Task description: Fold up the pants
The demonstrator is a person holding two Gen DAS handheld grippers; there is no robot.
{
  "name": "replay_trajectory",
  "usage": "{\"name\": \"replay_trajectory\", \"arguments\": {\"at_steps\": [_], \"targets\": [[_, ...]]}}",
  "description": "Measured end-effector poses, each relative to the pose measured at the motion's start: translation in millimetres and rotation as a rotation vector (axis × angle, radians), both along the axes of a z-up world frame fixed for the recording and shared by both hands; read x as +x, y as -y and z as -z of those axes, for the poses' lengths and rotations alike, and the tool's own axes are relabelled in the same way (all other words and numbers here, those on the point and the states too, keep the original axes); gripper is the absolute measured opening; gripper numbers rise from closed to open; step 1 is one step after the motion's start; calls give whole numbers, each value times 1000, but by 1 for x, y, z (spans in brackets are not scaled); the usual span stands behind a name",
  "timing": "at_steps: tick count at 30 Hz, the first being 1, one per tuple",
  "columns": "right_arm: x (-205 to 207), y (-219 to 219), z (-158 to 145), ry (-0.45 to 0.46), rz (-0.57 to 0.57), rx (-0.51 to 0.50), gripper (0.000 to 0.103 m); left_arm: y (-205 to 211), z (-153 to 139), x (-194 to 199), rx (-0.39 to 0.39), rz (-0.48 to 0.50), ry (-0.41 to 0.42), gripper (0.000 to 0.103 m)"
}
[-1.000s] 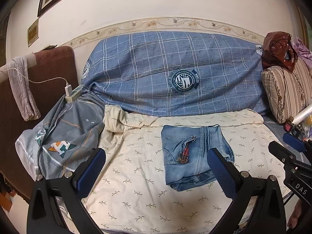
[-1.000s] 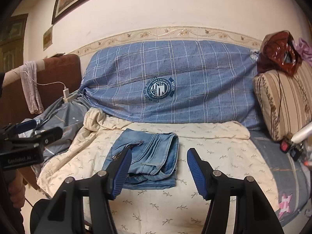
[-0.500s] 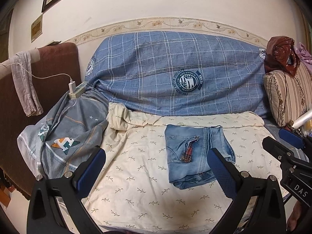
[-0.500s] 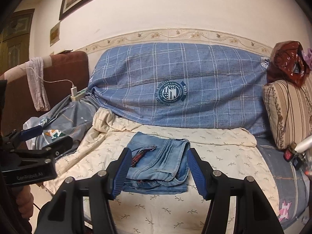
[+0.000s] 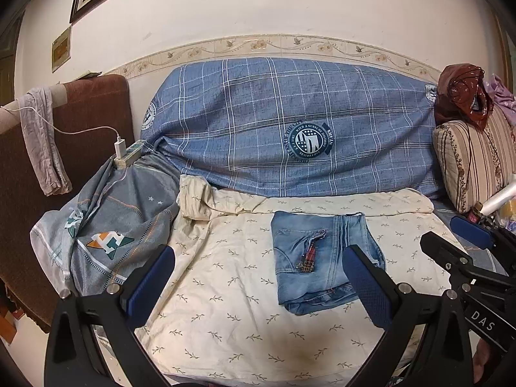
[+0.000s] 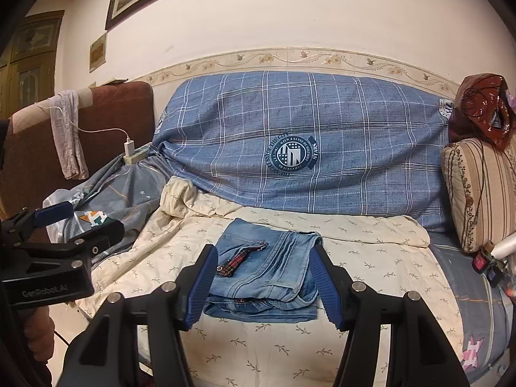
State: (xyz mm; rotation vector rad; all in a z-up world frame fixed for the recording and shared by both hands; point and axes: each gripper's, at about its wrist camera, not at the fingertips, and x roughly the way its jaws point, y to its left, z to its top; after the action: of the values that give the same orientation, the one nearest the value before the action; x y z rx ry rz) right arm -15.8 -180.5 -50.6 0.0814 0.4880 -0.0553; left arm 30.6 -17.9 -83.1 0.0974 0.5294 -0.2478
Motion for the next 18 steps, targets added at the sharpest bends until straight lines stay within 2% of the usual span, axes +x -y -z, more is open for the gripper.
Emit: {"name": "replay_trajectory", "arguments": {"at_steps": [18], "targets": [[-1,0,-2,6,0,3,63,-2,-7,-5,0,-5,21,103]]}}
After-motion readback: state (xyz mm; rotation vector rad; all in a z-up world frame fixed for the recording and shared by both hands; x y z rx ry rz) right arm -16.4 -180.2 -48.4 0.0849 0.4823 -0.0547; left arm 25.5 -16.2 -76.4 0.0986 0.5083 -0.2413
